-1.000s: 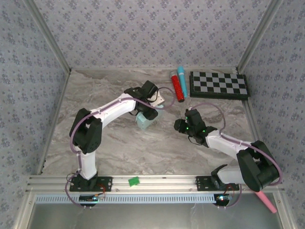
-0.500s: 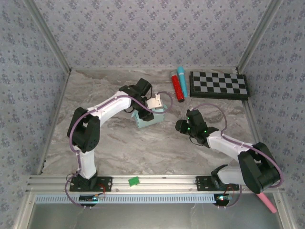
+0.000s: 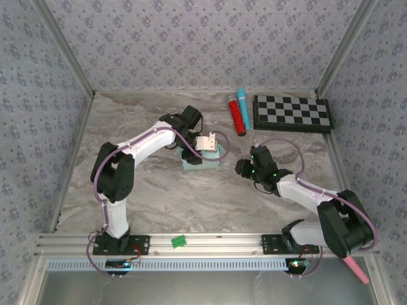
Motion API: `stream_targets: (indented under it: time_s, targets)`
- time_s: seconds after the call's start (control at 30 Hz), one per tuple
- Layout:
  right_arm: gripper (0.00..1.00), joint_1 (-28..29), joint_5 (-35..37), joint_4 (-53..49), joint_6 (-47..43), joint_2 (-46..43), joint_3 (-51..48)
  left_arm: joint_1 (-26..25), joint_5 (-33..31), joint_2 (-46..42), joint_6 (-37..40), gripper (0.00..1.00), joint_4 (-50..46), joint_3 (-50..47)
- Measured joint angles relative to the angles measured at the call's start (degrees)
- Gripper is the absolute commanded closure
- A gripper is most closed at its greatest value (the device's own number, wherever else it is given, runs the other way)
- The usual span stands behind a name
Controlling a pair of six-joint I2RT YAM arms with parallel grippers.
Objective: Fold the paper box
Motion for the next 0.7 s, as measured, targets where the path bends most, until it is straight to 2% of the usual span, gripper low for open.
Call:
stream_targets:
  time_s: [0.27,0.3,0.37,0.43,0.67,0.7]
  targets:
    - [0.62,-0.5,-0.13,-0.35,0.0,0.0,-0.22,-0.02,-0.44,0.68,3.13,0.37,-1.07,1.42]
    - [0.62,-0.55,-0.13,-0.35,0.0,0.0,-0.28,-0.02,-0.44,0.7,3.26,0.31,-1.07,1.46]
    - [0.62,-0.66,-0.17,-0.37,0.0,0.0,-0.5,-0.02,-0.52,0.7,3.54,0.29,-1.07,1.49]
    - [0.62,-0.76,-0.33,-0.39,0.0,0.0,-0.7,-0.02,-0.72,0.7,3.76,0.13,-1.05,1.49]
    - [0.62,-1.36,-0.61,-0.44,-0.9,0.0,-0.7,-0.76,-1.97,0.68,3.67,0.1,-1.14,2.27]
    - [0.61,-1.42,-0.79,-0.61,-1.14,0.0,-0.68,-0.96,-2.12,0.63,3.45,0.01,-1.11,2.6]
